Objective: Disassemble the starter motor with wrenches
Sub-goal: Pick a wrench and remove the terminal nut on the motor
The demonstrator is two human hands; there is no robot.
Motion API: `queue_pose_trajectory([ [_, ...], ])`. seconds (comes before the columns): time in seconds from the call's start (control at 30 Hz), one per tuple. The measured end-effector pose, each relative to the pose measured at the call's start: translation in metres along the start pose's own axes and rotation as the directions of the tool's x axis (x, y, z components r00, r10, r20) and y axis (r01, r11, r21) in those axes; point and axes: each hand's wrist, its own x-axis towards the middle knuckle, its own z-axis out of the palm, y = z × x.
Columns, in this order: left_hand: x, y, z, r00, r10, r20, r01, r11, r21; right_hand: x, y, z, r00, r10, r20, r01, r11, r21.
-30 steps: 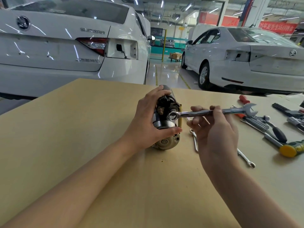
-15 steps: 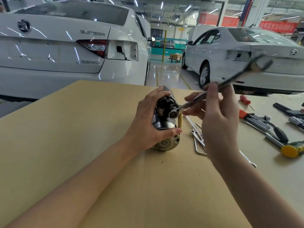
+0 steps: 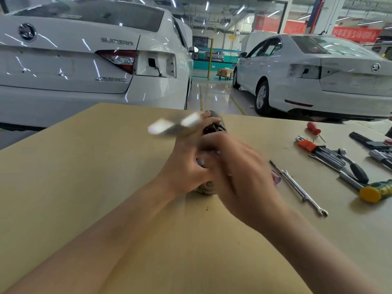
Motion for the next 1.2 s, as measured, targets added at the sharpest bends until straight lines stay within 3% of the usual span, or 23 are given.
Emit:
queue_pose_trajectory([
  [0.03,0.001,0.002,-0.001,1.000,-0.001,-0.025,0.002,0.999,0.043,-0.007,-0.002,-0.001,0.973,0.165,-0.162,-0.148,0.983,0.108],
  [0.1,0.003,0.005,-0.008,1.000,0.001,-0.013,0.000,0.996,0.085,-0.012,0.001,-0.004,0.782,0.520,-0.343,-0.382,0.835,0.395],
  [0.17,0.001,0.007,-0.009,1.000,-0.029,0.009,0.028,0.997,0.078,-0.009,0.007,-0.011,0.559,0.770,-0.309,-0.477,0.603,0.639],
  [0.27,-0.001,0.011,-0.009,0.999,-0.054,0.006,0.053,0.996,0.071,-0.007,0.012,-0.020,0.331,0.936,-0.118,-0.442,0.264,0.857],
  [0.33,0.000,0.011,-0.011,0.999,-0.050,0.002,0.050,0.995,0.081,-0.007,0.014,-0.022,0.263,0.963,-0.049,-0.380,0.150,0.913],
  [0.4,0.000,0.009,-0.010,0.999,-0.040,0.007,0.039,0.996,0.081,-0.004,0.014,-0.023,0.237,0.971,-0.027,-0.349,0.111,0.931],
  [0.8,0.000,0.009,-0.009,0.999,-0.032,-0.001,0.032,0.996,0.082,-0.006,0.020,-0.020,0.236,0.968,0.081,-0.331,0.001,0.944],
  [1.0,-0.001,0.008,-0.010,0.999,-0.032,-0.012,0.033,0.997,0.074,-0.006,0.020,-0.019,0.289,0.955,0.067,-0.331,0.034,0.943],
  [1.07,-0.001,0.008,-0.011,0.999,-0.039,-0.010,0.039,0.997,0.067,-0.006,0.017,-0.019,0.352,0.936,0.013,-0.358,0.122,0.926],
  [1.2,-0.001,0.006,-0.012,0.999,-0.035,-0.006,0.035,0.999,0.035,-0.003,0.014,-0.020,0.563,0.810,-0.161,-0.474,0.477,0.740],
])
